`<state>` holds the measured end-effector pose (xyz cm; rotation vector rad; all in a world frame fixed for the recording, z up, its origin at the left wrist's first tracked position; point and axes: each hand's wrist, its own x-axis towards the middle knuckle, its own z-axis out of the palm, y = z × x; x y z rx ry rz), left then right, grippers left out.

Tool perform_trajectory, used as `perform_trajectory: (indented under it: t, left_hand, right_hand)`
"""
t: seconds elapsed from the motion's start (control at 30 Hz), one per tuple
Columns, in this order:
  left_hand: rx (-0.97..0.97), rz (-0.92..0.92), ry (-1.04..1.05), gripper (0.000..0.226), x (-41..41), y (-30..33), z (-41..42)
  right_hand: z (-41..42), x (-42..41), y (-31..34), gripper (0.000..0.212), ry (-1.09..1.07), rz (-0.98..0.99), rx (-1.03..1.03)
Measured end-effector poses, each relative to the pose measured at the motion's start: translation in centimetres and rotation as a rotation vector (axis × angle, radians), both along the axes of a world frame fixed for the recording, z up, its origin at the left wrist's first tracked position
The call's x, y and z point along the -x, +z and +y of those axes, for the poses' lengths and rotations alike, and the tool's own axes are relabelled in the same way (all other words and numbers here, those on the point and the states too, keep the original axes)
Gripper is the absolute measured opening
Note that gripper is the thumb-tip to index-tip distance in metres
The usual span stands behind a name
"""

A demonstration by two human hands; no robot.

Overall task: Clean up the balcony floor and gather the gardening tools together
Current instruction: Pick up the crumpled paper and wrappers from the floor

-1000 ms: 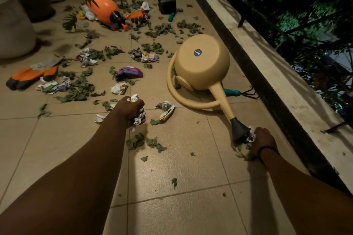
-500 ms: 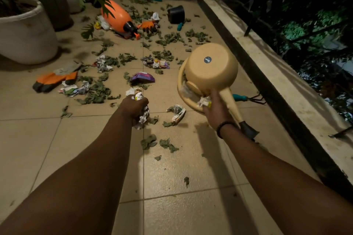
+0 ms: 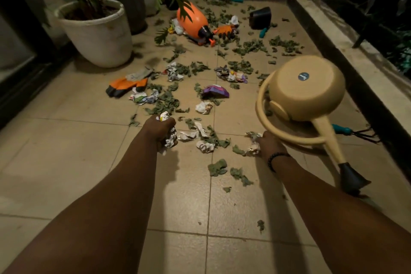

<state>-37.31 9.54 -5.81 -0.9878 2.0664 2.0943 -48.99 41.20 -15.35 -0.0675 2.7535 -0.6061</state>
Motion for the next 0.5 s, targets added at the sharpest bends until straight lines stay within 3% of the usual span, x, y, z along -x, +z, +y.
perform_trajectory:
  t: [0.07,0.13,0.23,0.4,0.5]
  left_hand:
    - [-0.013,0.011,0.049,0.036,-0.1,-0.5,-0.8]
    - [-0.039,0.003,0.086,0.034,-0.2,-1.1,-1.2]
    - [-0.060,-0.009,0.119,0.035,-0.4,-1.7,-1.4]
    - [-0.118,0.007,0.148,0.036,-0.3,-2.0,-1.3]
    - [-0.121,-0.013,0.171,0.034,-0.5,-2.3,-1.1]
  right_hand:
    - [-1.2,0.0,1.5,0.023,-0.104,0.076,0.114]
    - [-2.7,0.2,2.6,0.034,-0.126,0.150,0.244]
    - [-6.9,-0.9,4.9,0.028,0.185,0.269,0.198]
    - [-13.2,-5.7,3.5,0.036,0.687,0.149,-0.034]
    - [-13.7,-7.3,1.7,0.039,0.726,0.111,-0.184]
